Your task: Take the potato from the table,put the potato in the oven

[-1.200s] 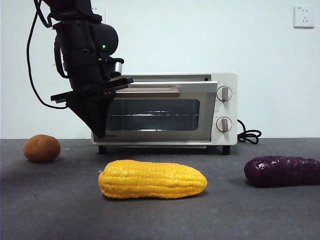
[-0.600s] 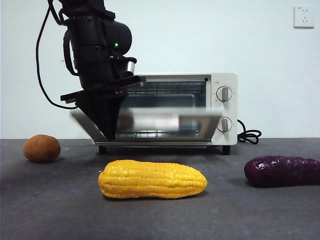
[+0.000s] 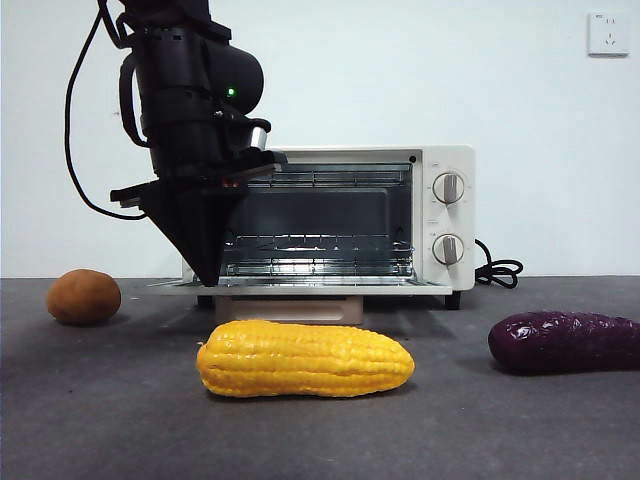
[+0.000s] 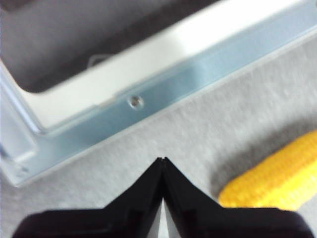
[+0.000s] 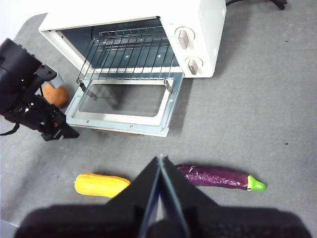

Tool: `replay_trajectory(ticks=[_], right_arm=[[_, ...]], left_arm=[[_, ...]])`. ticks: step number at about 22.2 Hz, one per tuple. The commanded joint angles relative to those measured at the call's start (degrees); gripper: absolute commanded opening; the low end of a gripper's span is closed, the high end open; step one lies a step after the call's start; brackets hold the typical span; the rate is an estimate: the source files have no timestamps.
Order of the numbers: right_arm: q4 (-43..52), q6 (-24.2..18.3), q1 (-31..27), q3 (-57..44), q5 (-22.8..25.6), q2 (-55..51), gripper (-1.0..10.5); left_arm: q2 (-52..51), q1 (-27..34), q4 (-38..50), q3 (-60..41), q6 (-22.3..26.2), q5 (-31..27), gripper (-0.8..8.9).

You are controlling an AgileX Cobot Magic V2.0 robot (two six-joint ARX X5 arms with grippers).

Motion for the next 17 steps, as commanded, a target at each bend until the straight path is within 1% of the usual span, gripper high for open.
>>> replay_trajectory(ticks=[1, 2, 3, 4, 5, 6, 8, 10, 12, 14, 17], right_arm=[[0.39, 0.04, 0.04, 0.15, -1.64, 0.85, 0.0], [0.44, 0.04, 0.04, 0.15, -3.61, 1.38, 0.0], [0.63, 0.17, 0.07, 0.15, -6.67, 2.16, 0.0], [1.20, 1.07, 0.09, 0.15, -8.92, 2.89, 0.0], [2.45, 2.80, 0.31, 0.15, -10.38, 3.58, 0.0], [4.17, 4.35, 1.14, 0.15, -10.75, 4.15, 0.0], [9.07, 7.37, 4.42, 0.15, -10.69, 5.03, 0.0], [15.28, 10.67, 9.25, 0.15, -10.62, 6.03, 0.0], [22.36, 14.29, 15.39, 0.20, -10.34, 7.96, 0.1], [28.17, 18.10, 22.40, 1.01, -8.17, 11.72, 0.8], [29.46, 18.27, 27.96, 4.02, -6.10, 17.27, 1.1]], left_arm=[[-3.43, -0.79, -0.55, -0.57, 0.28, 0.04, -0.06], [-5.40, -0.94, -0.68, -0.57, 0.28, 0.07, -0.06], [-8.24, -1.11, -0.74, -0.57, 0.28, 0.04, -0.06], [-10.97, -1.09, -0.76, -0.57, 0.28, 0.02, -0.06], [-14.14, -1.09, -0.59, -0.57, 0.26, 0.00, -0.06], [-17.49, -1.09, -0.55, -0.57, 0.26, 0.00, -0.06], [-24.39, -0.76, -0.63, -0.57, 0.24, -0.63, -0.06], [-30.99, -0.44, -1.46, -0.57, 0.22, -3.17, -0.06], [-36.87, -0.35, -3.69, -0.57, 0.22, -5.79, -0.06], [-42.36, -0.33, -6.34, -0.57, 0.22, -8.74, -0.06], [-47.21, -0.33, -8.59, -0.57, 0.07, -10.95, -0.06]])
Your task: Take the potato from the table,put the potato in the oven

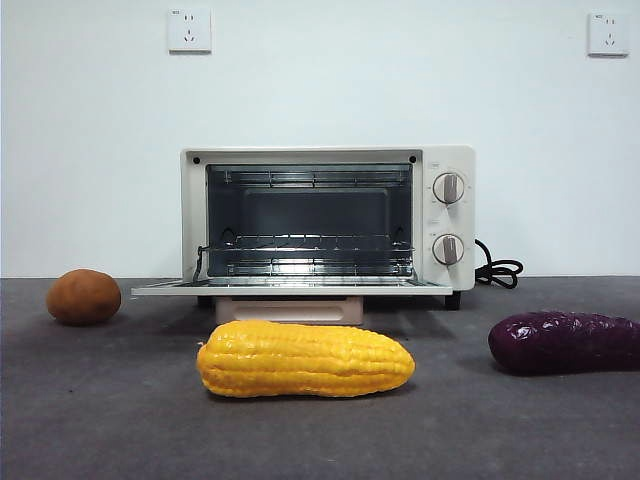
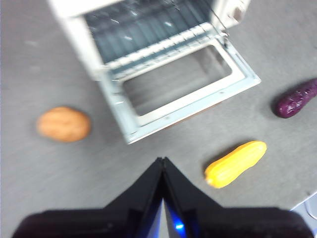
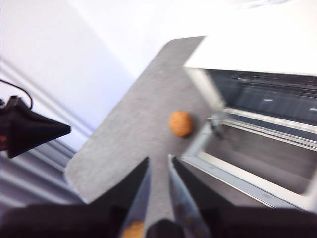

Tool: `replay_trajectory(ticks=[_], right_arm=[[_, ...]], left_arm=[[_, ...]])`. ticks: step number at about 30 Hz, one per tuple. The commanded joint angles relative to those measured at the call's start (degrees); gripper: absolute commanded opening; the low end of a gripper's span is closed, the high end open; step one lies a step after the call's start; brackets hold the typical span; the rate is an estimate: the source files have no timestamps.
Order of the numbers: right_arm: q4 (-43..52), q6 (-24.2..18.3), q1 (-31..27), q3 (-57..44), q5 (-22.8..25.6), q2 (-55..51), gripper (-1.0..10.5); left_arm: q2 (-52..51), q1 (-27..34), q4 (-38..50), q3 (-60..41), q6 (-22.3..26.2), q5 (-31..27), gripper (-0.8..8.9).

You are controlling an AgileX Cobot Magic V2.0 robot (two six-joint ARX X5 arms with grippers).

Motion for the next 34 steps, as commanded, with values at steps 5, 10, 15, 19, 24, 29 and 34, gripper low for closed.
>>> replay_trajectory(ticks=[5, 10, 15, 19, 24, 29, 34], right_arm=[[-0.79, 1.29, 9.84, 12.37, 1.79, 16.26, 2.5], [-3.63, -0.98, 14.21, 26.25, 3.21, 29.31, 4.2], [-8.22, -2.89, 17.42, 40.83, 4.70, 41.48, 5.1], [-10.27, -3.04, 19.39, 50.64, 5.07, 49.35, 5.1], [-11.50, -3.72, 21.40, 58.97, 7.21, 56.43, 5.1], [-11.85, -4.72, 23.23, 63.12, 10.54, 62.29, 5.1], [-7.76, -6.21, 24.22, 63.87, 14.84, 67.08, 5.1]], left_arm=[[-9.44, 0.20, -5.22, -0.28, -1.55, -6.25, -0.06], [-15.80, 0.20, -5.22, -0.28, -3.82, -6.60, -0.06], [-21.79, 0.20, -5.25, -0.28, -6.47, -6.82, -0.06], [-25.83, 0.20, -5.25, -0.28, -7.96, -6.82, -0.06], [-29.53, 0.20, -5.27, -0.28, -7.96, -6.73, -0.06], [-31.85, 0.20, -5.27, -0.28, -8.52, -4.04, -0.06], [-32.37, 0.17, -5.27, -0.28, -9.90, 1.38, -0.06]])
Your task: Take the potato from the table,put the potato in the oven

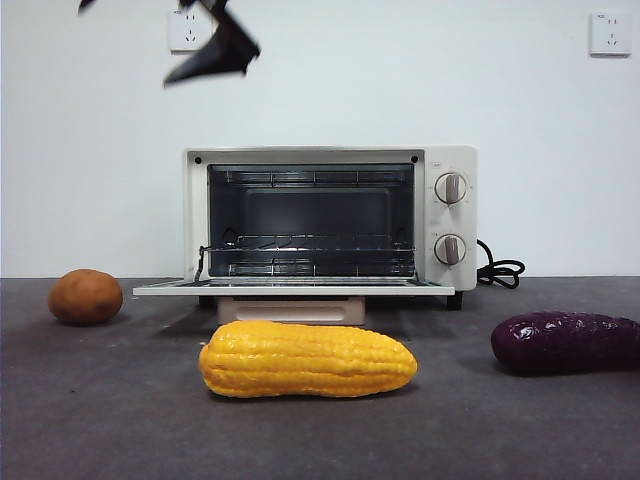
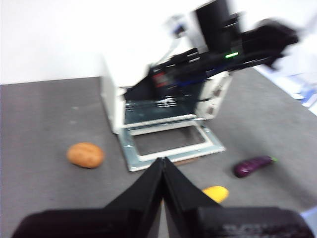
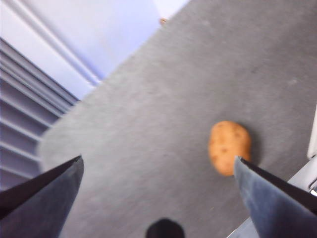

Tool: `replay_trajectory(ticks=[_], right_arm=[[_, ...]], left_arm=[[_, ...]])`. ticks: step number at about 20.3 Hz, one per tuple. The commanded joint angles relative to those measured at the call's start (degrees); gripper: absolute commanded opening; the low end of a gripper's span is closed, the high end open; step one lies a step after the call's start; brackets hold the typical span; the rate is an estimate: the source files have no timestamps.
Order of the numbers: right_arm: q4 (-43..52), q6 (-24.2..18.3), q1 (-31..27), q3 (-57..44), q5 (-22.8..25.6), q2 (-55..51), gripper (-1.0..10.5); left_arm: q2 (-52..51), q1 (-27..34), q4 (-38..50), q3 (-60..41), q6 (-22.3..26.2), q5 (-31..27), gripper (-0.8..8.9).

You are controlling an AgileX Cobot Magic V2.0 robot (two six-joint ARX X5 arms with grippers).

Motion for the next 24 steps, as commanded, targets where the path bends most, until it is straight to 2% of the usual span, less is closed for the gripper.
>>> replay_trajectory(ticks=[1, 6, 9, 16, 24], right_arm=[[4.02, -1.25, 0.33, 0.07, 2.32, 3.48, 5.1], [11.54, -1.57, 0.96, 0.07, 5.53, 7.45, 5.1], [13.92, -4.13, 1.40, 0.07, 9.62, 9.27, 5.1], [14.88, -8.94, 1.42, 0.07, 14.49, 11.78, 5.1], [16.48, -9.07, 2.14, 0.07, 14.19, 15.12, 5.1]], left_arm=[[-0.15, 0.20, 0.24, -0.28, -1.25, 2.56, -0.06], [-0.02, 0.20, 0.24, -0.28, -1.40, 3.23, -0.06], [-0.02, 0.20, 0.24, -0.28, -1.40, 2.97, -0.06], [0.44, 0.20, 0.24, -0.28, -0.76, 0.46, -0.06], [2.32, 0.17, 0.24, -0.31, 0.52, -1.53, -0.06]])
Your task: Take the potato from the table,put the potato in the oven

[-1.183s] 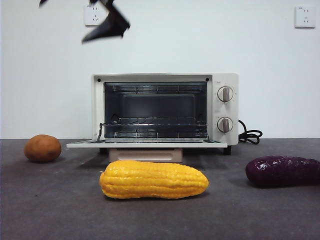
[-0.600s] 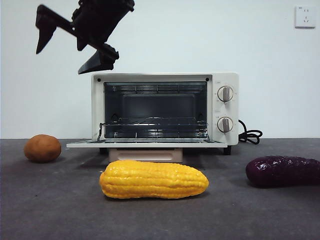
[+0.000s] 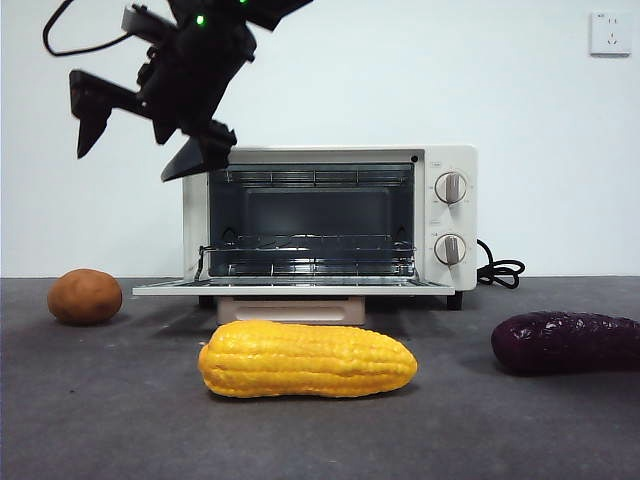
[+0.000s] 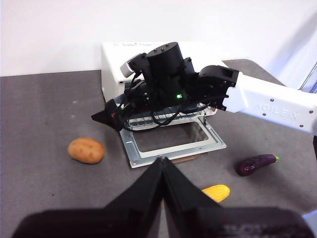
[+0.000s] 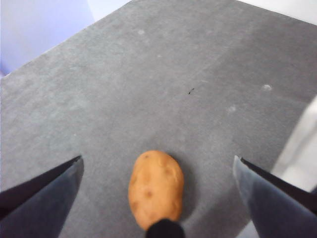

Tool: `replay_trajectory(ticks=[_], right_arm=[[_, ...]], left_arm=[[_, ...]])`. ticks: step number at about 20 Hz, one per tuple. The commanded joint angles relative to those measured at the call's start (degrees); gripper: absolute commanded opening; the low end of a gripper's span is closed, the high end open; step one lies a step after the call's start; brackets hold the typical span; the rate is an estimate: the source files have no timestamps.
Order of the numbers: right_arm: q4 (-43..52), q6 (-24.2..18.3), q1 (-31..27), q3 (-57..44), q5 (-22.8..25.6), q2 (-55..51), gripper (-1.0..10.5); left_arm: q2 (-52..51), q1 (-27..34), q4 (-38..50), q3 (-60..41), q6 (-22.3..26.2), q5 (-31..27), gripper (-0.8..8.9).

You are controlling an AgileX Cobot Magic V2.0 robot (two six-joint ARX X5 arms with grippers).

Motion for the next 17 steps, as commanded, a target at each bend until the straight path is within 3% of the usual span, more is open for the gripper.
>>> replay_trajectory(ticks=[1, 17], right_arm=[[0.70, -0.13, 0.66, 0.07, -0.33, 2.84, 5.1], [4.98, 0.52, 2.51, 0.07, -0.50, 9.25, 5.1]], left_arm=[[0.63, 0.17, 0.22, -0.31, 1.40, -0.31, -0.06], [2.08, 0.17, 0.22, -0.31, 1.68, -0.33, -0.06]])
